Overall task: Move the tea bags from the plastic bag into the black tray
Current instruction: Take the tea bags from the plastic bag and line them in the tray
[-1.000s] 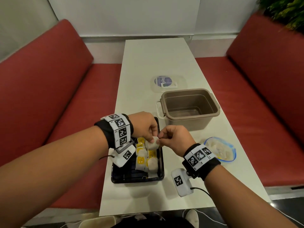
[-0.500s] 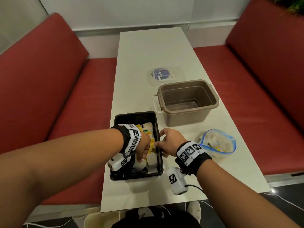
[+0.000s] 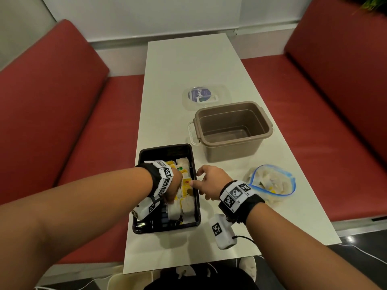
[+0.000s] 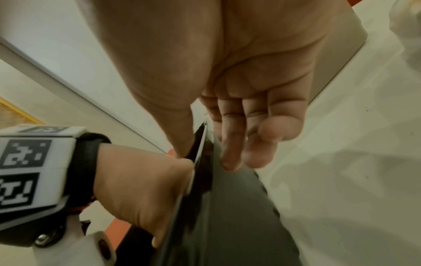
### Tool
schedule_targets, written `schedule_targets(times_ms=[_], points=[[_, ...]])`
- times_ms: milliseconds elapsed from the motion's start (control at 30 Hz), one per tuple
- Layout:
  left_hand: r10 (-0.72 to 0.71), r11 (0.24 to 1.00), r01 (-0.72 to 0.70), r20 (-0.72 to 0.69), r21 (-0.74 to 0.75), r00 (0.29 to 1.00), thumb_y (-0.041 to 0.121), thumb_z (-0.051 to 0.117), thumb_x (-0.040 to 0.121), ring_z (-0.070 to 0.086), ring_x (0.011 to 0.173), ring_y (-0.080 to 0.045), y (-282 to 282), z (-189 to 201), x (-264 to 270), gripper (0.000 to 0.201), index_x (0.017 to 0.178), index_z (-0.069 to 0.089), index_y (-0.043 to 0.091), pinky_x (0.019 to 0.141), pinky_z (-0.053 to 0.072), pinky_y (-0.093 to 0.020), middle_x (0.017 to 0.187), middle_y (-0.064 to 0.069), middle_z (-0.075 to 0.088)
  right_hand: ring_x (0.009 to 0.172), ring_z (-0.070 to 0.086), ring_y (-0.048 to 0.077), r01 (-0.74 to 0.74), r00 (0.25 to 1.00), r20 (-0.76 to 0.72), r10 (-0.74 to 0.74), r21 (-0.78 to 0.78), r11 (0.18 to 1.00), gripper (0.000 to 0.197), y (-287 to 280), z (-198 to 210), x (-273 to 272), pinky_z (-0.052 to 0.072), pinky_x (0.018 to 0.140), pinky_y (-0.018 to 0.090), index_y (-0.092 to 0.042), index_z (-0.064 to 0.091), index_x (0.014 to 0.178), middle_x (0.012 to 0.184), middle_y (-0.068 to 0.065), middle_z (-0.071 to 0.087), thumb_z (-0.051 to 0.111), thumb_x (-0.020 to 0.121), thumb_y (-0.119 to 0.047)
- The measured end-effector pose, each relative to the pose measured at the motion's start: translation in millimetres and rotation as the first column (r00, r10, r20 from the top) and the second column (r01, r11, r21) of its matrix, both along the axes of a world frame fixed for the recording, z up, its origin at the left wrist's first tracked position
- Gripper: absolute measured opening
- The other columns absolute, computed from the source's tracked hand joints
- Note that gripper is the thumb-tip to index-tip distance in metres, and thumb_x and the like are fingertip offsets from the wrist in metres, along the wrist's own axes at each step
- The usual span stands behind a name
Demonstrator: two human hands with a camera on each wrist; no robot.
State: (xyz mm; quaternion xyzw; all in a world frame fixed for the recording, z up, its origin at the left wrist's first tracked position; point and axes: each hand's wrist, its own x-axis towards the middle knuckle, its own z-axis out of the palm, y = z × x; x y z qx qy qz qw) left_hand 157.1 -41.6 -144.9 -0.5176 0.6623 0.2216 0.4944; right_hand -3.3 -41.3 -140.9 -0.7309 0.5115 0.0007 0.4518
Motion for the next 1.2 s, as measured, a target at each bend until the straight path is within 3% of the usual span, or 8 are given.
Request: schedule_targets(times_ms=[100, 267, 433, 567, 733, 867, 1000, 1200], points=[[0.149, 0.984, -0.161, -0.138, -0.079, 0.979, 0.042, 0.072, 0.082, 0.069, 0.08, -0.013, -7.8, 27.5, 3.8, 0.027, 0.078, 0.077, 0.016, 0.082, 0.057, -0.031, 0.084, 0.003, 0.076, 0.058, 0.068, 0.014, 0.013, 1.0, 0.027, -0.012, -0.039, 0.999, 0.039, -14.1, 9.8, -15.7, 0.056, 0.063, 0.029, -0.022, 0.055, 0.109, 0.076, -0.002, 0.074, 0.059, 0.088, -0.054], [0.254, 0.929, -0.337, -0.4, -0.151, 0.881, 0.048, 0.072, 0.082, 0.06, 0.061, -0.005, -22.4, 88.5, -9.4, 0.034, 0.077, 0.076, 0.014, 0.062, 0.048, -0.021, 0.075, 0.006, 0.075, 0.055, 0.064, 0.015, 0.023, 0.996, 0.092, -0.014, -0.087, 0.996, 0.018, -41.1, 35.8, -61.8, 0.048, 0.055, 0.025, -0.021, 0.061, 0.087, 0.071, -0.001, 0.073, 0.059, 0.092, -0.038], [0.19, 0.87, -0.443, -0.681, -0.217, 0.707, 0.054, 0.064, 0.085, 0.064, 0.07, -0.004, -32.7, 113.3, -73.3, 0.031, 0.081, 0.074, 0.025, 0.068, 0.048, -0.023, 0.075, 0.016, 0.073, 0.049, 0.058, 0.007, 0.034, 0.999, -0.022, -0.038, -0.162, 0.986, 0.016, -67.7, 41.2, -126.1, 0.045, 0.055, 0.022, -0.018, 0.066, 0.079, 0.07, -0.001, 0.073, 0.056, 0.09, -0.02], [0.126, 0.834, -0.489, -0.774, -0.257, 0.621, 0.04, 0.065, 0.089, 0.065, 0.08, -0.008, -43.5, 87.8, -154.0, 0.02, 0.093, 0.075, 0.023, 0.074, 0.051, -0.026, 0.084, 0.011, 0.073, 0.083, 0.068, 0.019, 0.004, 0.971, -0.235, -0.051, -0.198, 0.98, 0.017, -82.2, 26.1, -169.5, 0.053, 0.075, 0.028, -0.022, 0.067, 0.079, 0.086, 0.001, 0.075, 0.054, 0.085, -0.013], [0.266, 0.813, -0.508, -0.595, -0.284, 0.758, 0.03, 0.061, 0.088, 0.064, 0.075, -0.03, -49.1, 17.6, -213.8, 0.026, 0.089, 0.07, 0.005, 0.066, 0.052, -0.034, 0.087, -0.013, 0.069, 0.095, 0.066, 0.025, -0.078, 0.938, -0.346, 0.013, -0.177, 0.981, 0.017, -82.3, 0.5, -198.2, 0.049, 0.076, 0.026, -0.022, 0.073, 0.092, 0.099, 0.004, 0.072, 0.061, 0.082, -0.016], [0.346, 0.748, -0.537, -0.46, -0.391, 0.817, 0.025, 0.065, 0.085, 0.066, 0.084, -0.031, -45.3, -17.4, -217.3, 0.019, 0.095, 0.068, 0.01, 0.068, 0.048, -0.032, 0.095, -0.01, 0.07, 0.095, 0.067, 0.028, -0.199, 0.888, -0.443, 0.123, -0.127, 0.972, 0.021, -80.1, -20.3, -207.4, 0.05, 0.076, 0.027, -0.016, 0.073, 0.098, 0.101, 0.007, 0.072, 0.063, 0.083, -0.026], [0.392, 0.703, -0.569, -0.434, -0.428, 0.811, 0.036, 0.071, 0.078, 0.067, 0.09, -0.029, -36.7, -31.7, -216.2, 0.027, 0.094, 0.067, 0.015, 0.072, 0.051, -0.032, 0.097, -0.005, 0.07, 0.097, 0.066, 0.023, -0.201, 0.882, -0.454, 0.129, -0.115, 0.973, 0.028, -79.8, -27.4, -215.5, 0.053, 0.082, 0.029, -0.021, 0.07, 0.1, 0.104, 0.003, 0.071, 0.074, 0.075, -0.034], [0.37, 0.674, -0.63, -0.562, -0.385, 0.74, 0.035, 0.069, 0.08, 0.063, 0.104, -0.025, -21.2, -40.9, -210.4, 0.044, 0.123, 0.062, 0.026, 0.088, 0.052, -0.032, 0.112, -0.001, 0.068, 0.106, 0.063, 0.021, -0.219, 0.908, -0.392, 0.149, -0.141, 0.965, 0.066, -75.0, -30.8, -213.0, 0.051, 0.086, 0.031, -0.027, 0.053, 0.13, 0.112, 0.001, 0.067, 0.08, 0.071, -0.038]])
